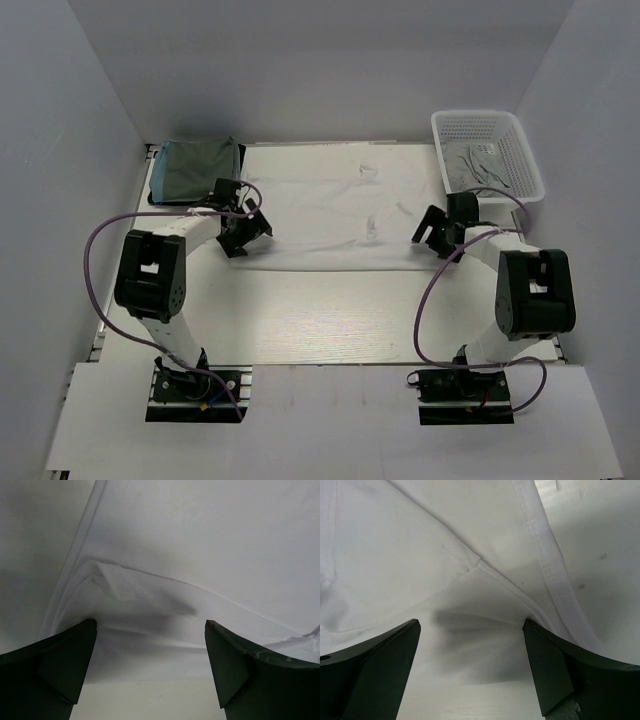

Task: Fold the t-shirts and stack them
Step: Fold the flattened tshirt in 1/3 of the way

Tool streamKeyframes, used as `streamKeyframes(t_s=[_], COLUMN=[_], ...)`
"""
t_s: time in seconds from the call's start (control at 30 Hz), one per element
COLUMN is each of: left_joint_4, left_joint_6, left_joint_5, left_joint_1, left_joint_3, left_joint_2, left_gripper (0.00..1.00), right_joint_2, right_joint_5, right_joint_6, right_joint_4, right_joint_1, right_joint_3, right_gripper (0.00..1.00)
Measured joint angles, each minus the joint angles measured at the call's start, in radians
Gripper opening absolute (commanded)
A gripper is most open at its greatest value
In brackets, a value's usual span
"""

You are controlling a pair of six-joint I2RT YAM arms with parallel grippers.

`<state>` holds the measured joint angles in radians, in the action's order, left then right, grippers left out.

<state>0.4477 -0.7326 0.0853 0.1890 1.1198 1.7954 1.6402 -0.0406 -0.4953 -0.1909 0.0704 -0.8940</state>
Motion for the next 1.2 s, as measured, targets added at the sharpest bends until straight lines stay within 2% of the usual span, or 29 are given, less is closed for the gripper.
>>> streamKeyframes(t_s=[0.17, 0.4, 0.57, 0.67, 0.8, 0.9, 1.2], left_joint_4=[0.018, 0.094, 0.138, 0.143, 0.154, 0.162, 0.156], left_joint_6=[-0.011, -0.036, -0.043, -0.044, -0.041, -0.04, -0.023], left_joint_5=[-0.026, -0.042, -0.049, -0.078, -0.137, -0.182, -0.314], left_joint_1=[0.008, 0.01, 0.01, 0.01, 0.005, -0.003, -0.007], left_joint_3=[-0.145, -0.397, -0.422, -0.392, -0.29, -0.174, 0.162], left_joint_2=[-0.129, -0.419, -0.585, -0.623, -0.571, -0.462, -0.042], left_gripper=[1.0, 1.0, 1.0, 1.0, 1.0, 1.0, 1.0], right_joint_2=[-0.15, -0.4, -0.56, -0.617, -0.608, -0.547, -0.181], right_joint_5=[0.028, 0.08, 0.117, 0.14, 0.165, 0.172, 0.191], right_joint_6=[-0.006, -0.01, 0.011, 0.042, 0.082, 0.095, 0.132], right_joint_4=[0.029, 0.0, -0.148, -0.213, -0.237, -0.213, -0.118], right_joint_1=[-0.001, 0.011, 0.026, 0.036, 0.042, 0.043, 0.043], right_joint_3=[0.161, 0.359, 0.414, 0.395, 0.284, 0.17, -0.136], right_gripper=[0.9, 0.9, 0.9, 0.9, 0.9, 0.9, 0.9])
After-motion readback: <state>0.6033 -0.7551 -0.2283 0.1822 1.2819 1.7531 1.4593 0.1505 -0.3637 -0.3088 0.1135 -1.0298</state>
